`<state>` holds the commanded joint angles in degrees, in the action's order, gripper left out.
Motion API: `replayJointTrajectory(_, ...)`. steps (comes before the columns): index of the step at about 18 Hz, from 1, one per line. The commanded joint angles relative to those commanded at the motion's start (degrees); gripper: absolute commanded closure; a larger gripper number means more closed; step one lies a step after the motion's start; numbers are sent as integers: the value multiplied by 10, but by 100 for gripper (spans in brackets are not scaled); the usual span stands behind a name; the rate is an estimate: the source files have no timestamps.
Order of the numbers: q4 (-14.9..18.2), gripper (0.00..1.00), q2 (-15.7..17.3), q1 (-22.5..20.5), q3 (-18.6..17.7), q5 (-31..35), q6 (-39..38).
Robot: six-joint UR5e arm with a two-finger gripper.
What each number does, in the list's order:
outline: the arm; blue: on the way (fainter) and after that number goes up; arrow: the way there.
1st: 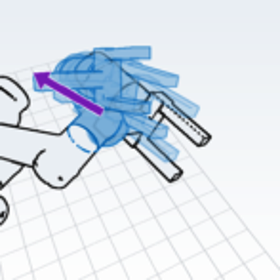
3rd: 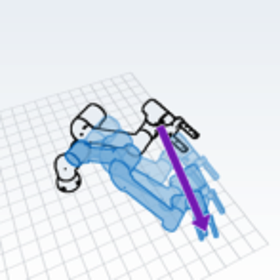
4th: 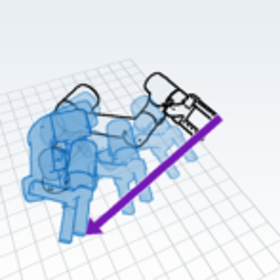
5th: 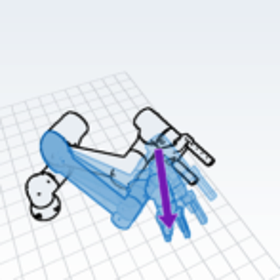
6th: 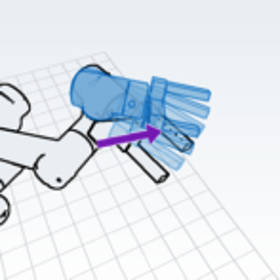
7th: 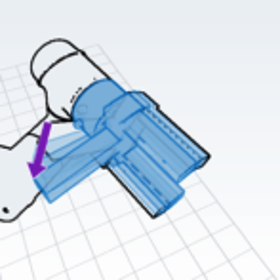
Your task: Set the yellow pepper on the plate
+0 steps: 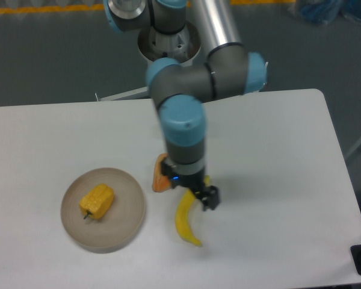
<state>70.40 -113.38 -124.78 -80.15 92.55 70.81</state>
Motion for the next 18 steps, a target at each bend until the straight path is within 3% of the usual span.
replayJointTrajectory(5, -4, 0, -3, -62, -28, -24, 113)
replayJointTrajectory(18, -9, 0, -17, -87, -34, -19, 154)
